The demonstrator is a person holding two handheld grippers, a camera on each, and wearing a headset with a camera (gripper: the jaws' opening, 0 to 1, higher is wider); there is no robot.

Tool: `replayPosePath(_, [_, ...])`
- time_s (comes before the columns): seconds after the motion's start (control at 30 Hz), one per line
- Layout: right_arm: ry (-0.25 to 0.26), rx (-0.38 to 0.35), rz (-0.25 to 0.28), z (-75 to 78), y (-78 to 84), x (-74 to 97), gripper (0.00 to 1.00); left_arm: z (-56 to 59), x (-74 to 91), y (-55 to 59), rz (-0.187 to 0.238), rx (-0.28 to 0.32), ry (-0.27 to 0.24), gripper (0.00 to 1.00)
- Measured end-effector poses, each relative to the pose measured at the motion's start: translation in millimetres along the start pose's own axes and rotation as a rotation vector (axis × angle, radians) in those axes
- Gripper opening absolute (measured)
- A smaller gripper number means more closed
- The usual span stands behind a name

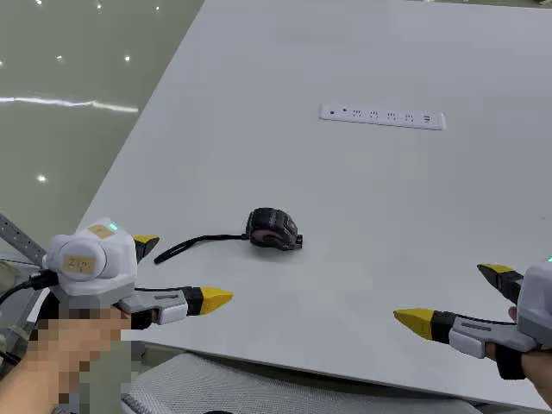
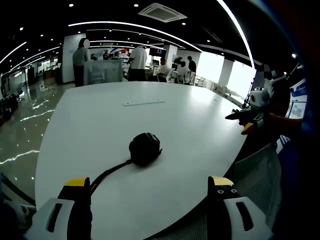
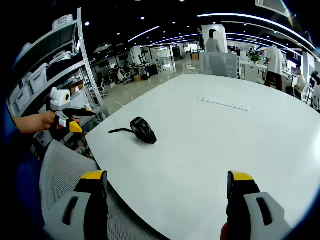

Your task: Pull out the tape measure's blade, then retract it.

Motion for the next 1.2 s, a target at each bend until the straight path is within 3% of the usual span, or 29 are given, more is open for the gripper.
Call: replayPosePath(1.2, [-0.052, 0.061, -0.027, -7.1, 5.3, 0.6, 0.96, -8.4, -2.9, -2.4, -0.007, -0.076, -0.008, 0.90])
Point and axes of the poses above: the centre of the closed fingertips' face, and the gripper's own axes: x roughly backward along the fingers, z roughly to its right, y roughly out of its underside, the point moved 6 cm from there along x, roughly backward along the fingers, and after that the axes turned 7 degrees about x, right-handed, at the moved point
